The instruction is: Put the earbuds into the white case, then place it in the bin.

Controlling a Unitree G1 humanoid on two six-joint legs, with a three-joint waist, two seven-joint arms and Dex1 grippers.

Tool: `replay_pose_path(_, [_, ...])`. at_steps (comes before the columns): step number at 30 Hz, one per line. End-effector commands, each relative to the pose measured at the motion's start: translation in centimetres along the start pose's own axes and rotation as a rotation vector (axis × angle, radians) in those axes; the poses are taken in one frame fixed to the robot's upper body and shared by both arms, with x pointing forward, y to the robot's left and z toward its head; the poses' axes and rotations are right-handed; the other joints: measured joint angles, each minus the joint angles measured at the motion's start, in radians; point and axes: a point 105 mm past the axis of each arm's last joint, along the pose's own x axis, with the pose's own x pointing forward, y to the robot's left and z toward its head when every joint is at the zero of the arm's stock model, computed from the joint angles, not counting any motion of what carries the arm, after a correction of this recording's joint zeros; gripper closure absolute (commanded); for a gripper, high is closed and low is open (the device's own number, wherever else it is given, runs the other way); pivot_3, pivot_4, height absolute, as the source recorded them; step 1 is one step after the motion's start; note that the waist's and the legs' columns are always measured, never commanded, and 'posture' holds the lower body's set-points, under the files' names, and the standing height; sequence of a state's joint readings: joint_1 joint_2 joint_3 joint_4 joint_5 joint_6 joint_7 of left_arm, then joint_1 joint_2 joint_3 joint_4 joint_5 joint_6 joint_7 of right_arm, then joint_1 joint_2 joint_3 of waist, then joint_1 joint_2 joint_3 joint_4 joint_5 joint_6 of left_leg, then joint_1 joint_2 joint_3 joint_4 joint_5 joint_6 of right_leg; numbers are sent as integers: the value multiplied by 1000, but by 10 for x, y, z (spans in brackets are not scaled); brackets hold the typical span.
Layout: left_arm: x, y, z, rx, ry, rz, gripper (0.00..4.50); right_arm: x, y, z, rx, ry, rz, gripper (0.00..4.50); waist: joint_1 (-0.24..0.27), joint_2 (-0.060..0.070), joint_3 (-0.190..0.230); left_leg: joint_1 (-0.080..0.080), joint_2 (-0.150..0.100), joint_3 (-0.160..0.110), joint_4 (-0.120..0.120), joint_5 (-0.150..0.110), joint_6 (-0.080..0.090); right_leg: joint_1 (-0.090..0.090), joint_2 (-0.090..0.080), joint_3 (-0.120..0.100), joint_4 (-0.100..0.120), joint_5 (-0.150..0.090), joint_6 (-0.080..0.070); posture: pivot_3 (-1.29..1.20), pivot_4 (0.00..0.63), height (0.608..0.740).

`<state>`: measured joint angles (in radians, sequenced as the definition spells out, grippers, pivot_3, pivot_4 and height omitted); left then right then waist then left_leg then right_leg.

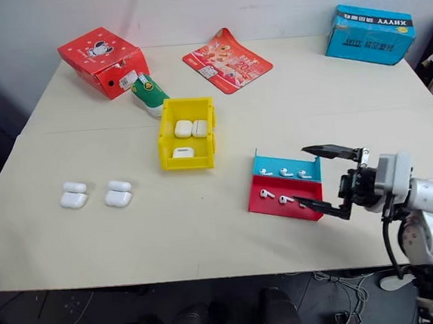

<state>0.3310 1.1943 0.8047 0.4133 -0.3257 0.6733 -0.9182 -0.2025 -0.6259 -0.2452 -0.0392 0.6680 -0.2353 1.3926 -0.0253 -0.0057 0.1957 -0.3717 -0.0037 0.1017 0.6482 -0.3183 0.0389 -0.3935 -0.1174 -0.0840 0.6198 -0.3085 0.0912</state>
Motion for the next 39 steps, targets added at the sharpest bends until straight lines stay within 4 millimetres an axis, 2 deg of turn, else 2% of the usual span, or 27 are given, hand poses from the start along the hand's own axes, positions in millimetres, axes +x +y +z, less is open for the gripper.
replay_pose_path(1, [-5,1,19,-5,-3,36,30,6,0,8,-62,-46,-1,0,4,-1,0,0,0,0,0,0,0,0,0,0,0,0,0,0,150,740])
replay_pose_path(5, [-3,-38,63,17,-74,-111,30,6,0,4,-50,-46,-18,0,11,-3,-1,0,-1,-1,0,0,0,0,-1,0,0,0,0,0,150,740])
replay_pose_path(8, [1,-59,92,68,-92,-146,30,5,0,-1,-44,-28,-33,0,13,-3,-2,0,-1,-1,0,0,-1,0,-1,0,0,0,0,0,150,740])
replay_pose_path(12, [13,-84,105,213,56,-183,30,10,-1,-4,-41,-23,-36,0,0,-2,-1,0,-1,0,-1,0,-1,0,0,0,1,0,0,0,150,740])
replay_pose_path(18, [52,-94,135,220,128,-126,30,22,-4,-5,-45,-35,-48,0,0,-2,-1,0,0,4,1,5,3,-2,4,2,8,0,0,0,150,740])
replay_pose_path(22, [70,-103,138,234,214,-141,30,22,-4,-2,-48,-37,-58,0,0,-4,-1,-1,0,5,4,6,4,-2,4,2,9,0,0,0,150,740])
replay_pose_path(30, [96,-123,142,174,237,-185,30,17,-4,1,-55,-23,-67,0,1,-9,-1,-3,0,4,9,6,6,-2,3,3,9,0,1,0,150,740])
replay_pose_path(39, [103,-139,144,157,237,-220,30,14,-3,1,-46,-11,-81,0,21,-11,1,-3,0,2,15,6,5,-1,2,3,11,1,2,0,150,740])
